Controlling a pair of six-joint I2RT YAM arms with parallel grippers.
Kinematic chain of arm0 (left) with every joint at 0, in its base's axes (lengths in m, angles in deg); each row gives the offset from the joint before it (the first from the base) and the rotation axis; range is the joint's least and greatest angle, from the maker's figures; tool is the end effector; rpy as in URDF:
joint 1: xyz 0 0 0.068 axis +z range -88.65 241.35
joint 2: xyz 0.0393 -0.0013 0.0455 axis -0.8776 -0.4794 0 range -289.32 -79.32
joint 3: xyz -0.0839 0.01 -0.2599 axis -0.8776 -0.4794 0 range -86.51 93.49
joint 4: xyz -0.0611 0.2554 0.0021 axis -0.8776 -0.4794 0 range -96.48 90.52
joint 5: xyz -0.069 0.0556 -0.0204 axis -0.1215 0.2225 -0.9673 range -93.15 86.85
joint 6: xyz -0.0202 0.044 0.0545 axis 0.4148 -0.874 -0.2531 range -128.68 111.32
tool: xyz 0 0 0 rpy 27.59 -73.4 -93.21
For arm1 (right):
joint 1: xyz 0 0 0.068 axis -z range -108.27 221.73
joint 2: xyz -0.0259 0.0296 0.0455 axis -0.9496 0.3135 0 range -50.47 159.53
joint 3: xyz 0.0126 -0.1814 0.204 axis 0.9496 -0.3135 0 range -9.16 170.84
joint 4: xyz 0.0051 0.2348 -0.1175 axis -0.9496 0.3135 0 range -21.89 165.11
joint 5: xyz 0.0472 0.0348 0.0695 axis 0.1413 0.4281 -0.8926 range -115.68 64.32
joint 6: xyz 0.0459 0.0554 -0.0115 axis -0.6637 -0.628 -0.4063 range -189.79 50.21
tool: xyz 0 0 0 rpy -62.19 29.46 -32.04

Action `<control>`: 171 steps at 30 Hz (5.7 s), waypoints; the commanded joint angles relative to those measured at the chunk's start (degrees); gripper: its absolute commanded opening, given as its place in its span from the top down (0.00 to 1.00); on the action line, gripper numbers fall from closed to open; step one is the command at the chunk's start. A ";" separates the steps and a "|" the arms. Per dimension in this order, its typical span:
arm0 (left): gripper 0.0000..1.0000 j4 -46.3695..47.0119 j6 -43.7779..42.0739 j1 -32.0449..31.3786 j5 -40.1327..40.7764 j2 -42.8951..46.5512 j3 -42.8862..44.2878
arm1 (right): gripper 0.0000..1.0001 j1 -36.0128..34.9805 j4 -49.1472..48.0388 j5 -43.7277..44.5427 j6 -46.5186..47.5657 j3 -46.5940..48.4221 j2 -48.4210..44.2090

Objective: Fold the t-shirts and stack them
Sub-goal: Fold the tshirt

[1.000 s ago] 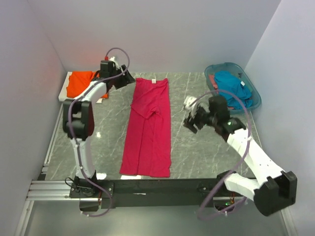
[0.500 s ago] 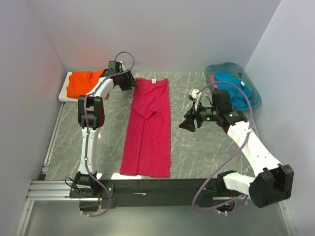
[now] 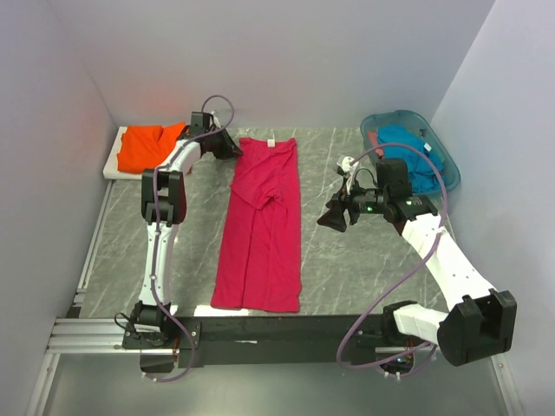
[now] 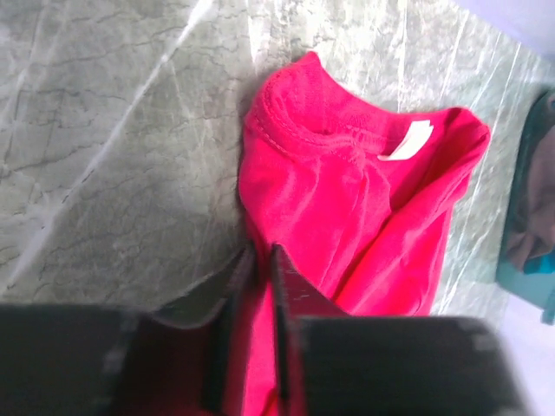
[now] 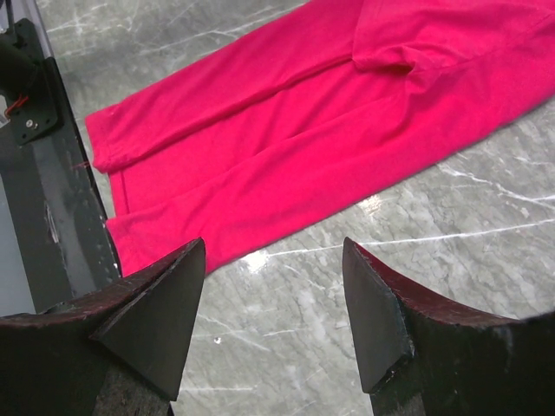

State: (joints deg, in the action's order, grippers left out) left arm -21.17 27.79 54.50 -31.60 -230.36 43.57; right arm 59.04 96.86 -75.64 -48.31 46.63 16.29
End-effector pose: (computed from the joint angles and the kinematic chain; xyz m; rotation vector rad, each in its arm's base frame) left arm 0.5888 -0.0999 0.1233 -0.3528 2.3704 -0.9468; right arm 0.2393 0.1014 0.2963 -1.0372 1.8397 0.8843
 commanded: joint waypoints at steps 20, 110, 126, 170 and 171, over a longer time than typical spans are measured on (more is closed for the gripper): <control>1.00 8.59 5.46 6.68 10.26 7.60 -9.49 | 0.29 1.44 0.25 -1.46 0.58 -0.51 -0.05; 0.83 12.64 -11.24 7.99 -5.21 26.68 -44.04 | 0.15 -15.09 2.54 5.57 17.20 -1.47 6.01; 0.99 13.17 -11.33 7.20 -7.41 33.18 -44.21 | 0.15 -15.00 3.15 5.39 17.29 -0.95 7.07; 0.43 18.61 -9.83 -6.95 7.96 40.10 -36.91 | 0.15 -13.94 3.33 5.74 18.07 -1.74 5.75; 0.42 19.83 -10.62 -6.95 9.27 42.30 -38.48 | 0.15 -13.94 3.24 5.75 18.51 -1.91 5.66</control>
State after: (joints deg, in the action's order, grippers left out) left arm -9.44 20.05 47.62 -26.48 -198.61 7.11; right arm 44.68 99.92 -69.67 -30.87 44.64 23.59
